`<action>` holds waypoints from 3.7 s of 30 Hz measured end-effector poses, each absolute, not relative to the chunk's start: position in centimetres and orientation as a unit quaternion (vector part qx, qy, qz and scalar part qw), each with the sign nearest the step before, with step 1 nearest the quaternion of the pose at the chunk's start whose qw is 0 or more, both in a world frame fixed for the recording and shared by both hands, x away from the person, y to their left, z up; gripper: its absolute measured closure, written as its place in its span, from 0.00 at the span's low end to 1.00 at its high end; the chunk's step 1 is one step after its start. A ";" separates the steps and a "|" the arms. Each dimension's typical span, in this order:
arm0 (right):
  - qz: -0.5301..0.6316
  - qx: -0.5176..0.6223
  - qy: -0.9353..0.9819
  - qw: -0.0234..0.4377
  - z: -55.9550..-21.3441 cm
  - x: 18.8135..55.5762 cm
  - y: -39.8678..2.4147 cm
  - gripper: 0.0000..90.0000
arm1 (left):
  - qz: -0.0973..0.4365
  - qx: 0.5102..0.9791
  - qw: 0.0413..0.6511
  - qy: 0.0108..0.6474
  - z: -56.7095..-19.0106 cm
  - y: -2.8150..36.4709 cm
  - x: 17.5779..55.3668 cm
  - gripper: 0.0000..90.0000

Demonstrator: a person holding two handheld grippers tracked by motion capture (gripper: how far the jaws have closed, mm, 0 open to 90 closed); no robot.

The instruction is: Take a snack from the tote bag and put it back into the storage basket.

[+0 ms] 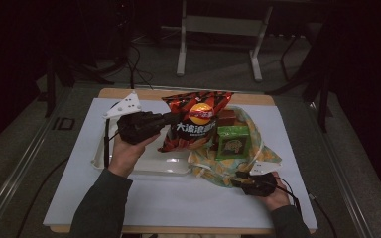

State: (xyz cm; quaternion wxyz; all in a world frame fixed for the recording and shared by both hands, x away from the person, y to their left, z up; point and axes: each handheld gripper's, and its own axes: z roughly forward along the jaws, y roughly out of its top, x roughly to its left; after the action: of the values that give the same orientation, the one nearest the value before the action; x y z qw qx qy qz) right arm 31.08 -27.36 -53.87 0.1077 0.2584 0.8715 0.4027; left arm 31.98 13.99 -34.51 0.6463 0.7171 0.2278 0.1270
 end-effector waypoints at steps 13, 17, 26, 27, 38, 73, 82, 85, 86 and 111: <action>0.403 0.258 0.871 0.108 -53.9 31.1 -27.4 0.65 | 0.154 0.719 0.628 0.256 -35.6 16.8 31.9 0.99; 0.403 0.258 0.871 0.108 -53.9 31.1 -27.4 0.65 | 0.158 0.717 0.624 0.268 -36.3 17.7 32.2 0.99; 0.403 0.258 0.871 0.108 -53.9 31.1 -27.3 0.65 | 0.167 0.716 0.610 0.295 -38.2 19.0 34.2 0.99; 0.403 0.258 0.871 0.108 -53.9 31.1 -27.3 0.65 | 0.166 0.715 0.610 0.297 -38.4 19.0 34.5 0.99; 0.403 0.258 0.871 0.108 -53.9 31.1 -27.4 0.65 | 0.169 0.719 0.600 0.306 -40.4 18.4 36.9 0.99; 0.403 0.259 0.871 0.107 -53.9 31.1 -27.4 0.65 | 0.194 0.731 0.540 0.369 -44.3 18.5 41.3 0.88; 0.403 0.259 0.871 0.107 -53.9 31.1 -27.4 0.65 | 0.209 0.737 0.509 0.392 -44.7 18.7 41.8 0.73; 0.403 0.259 0.871 0.107 -53.9 31.1 -27.4 0.65 | 0.206 0.737 0.504 0.400 -44.8 18.8 41.8 0.64; 0.403 0.259 0.871 0.107 -53.9 31.1 -27.4 0.65 | 0.208 0.739 0.501 0.400 -44.8 18.8 41.8 0.61; 0.402 0.258 0.872 0.108 -53.9 31.1 -27.4 0.64 | 0.234 0.722 0.497 0.421 -46.4 19.6 37.7 0.67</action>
State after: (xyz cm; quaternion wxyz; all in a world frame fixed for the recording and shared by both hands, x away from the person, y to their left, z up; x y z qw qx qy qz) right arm 31.06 -27.35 -53.88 0.1081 0.2582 0.8717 0.4022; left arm 37.73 19.64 -46.42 0.4974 0.7216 0.4208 0.2342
